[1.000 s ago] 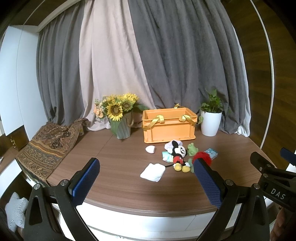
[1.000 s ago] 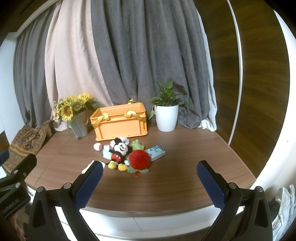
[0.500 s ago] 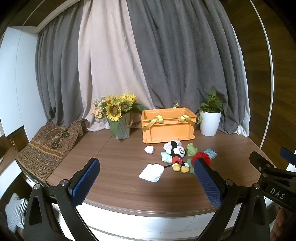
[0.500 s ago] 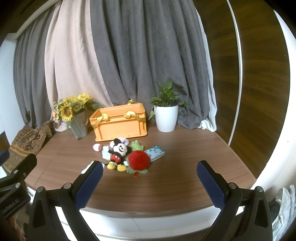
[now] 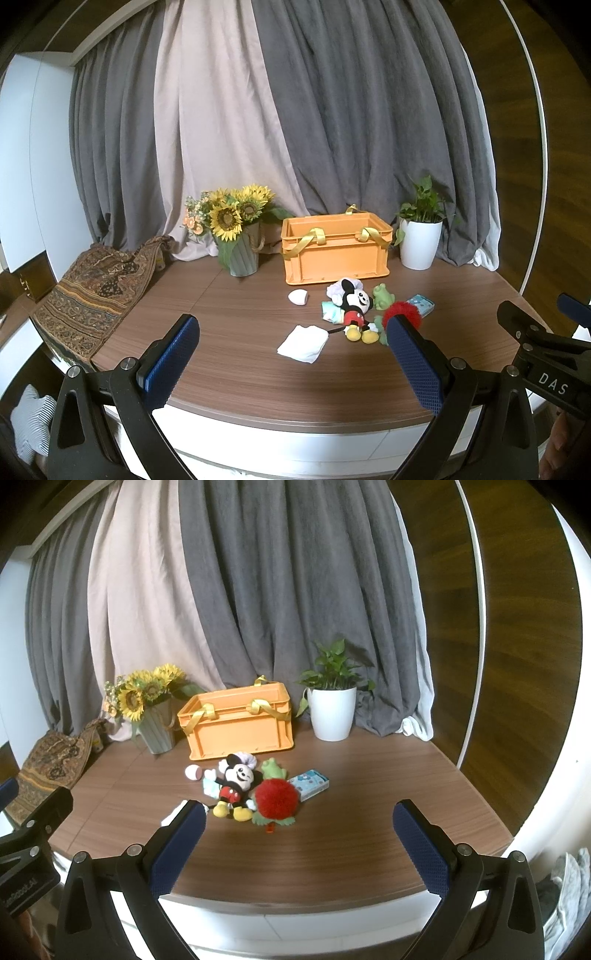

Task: Organize soft objects

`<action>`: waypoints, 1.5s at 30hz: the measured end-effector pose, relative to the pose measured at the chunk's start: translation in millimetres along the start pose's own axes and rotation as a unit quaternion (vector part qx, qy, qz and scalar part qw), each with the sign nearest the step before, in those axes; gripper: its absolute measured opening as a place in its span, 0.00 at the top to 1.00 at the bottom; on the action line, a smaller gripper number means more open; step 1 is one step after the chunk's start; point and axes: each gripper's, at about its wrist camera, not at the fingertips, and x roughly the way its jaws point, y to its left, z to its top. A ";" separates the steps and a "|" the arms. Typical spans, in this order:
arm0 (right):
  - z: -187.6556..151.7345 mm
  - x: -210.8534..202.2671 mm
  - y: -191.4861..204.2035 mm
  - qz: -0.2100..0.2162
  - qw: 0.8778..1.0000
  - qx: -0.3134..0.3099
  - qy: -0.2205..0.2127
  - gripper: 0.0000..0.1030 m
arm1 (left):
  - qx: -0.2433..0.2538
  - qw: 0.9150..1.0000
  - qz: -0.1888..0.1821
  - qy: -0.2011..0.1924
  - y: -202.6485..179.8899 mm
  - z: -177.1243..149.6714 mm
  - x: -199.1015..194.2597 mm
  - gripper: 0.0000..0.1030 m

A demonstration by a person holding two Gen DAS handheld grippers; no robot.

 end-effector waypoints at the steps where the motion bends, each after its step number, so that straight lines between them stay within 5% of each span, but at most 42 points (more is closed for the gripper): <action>1: 0.1 0.5 -0.1 0.000 1.000 0.000 0.000 0.00 | 0.000 1.000 -0.001 0.000 -0.2 0.1 0.4 0.00; 11: -6.2 13.5 5.0 0.002 1.000 -0.002 0.010 0.00 | 0.001 1.000 -0.006 0.011 3.7 -2.0 9.5 0.00; 27: -16.0 79.9 25.1 0.000 0.998 0.006 0.070 0.00 | 0.012 0.997 -0.036 0.070 16.8 -10.8 92.3 0.01; 45: -20.6 193.2 61.9 -0.063 0.991 0.020 0.116 0.02 | 0.037 0.986 -0.084 0.136 27.9 -28.8 233.0 0.23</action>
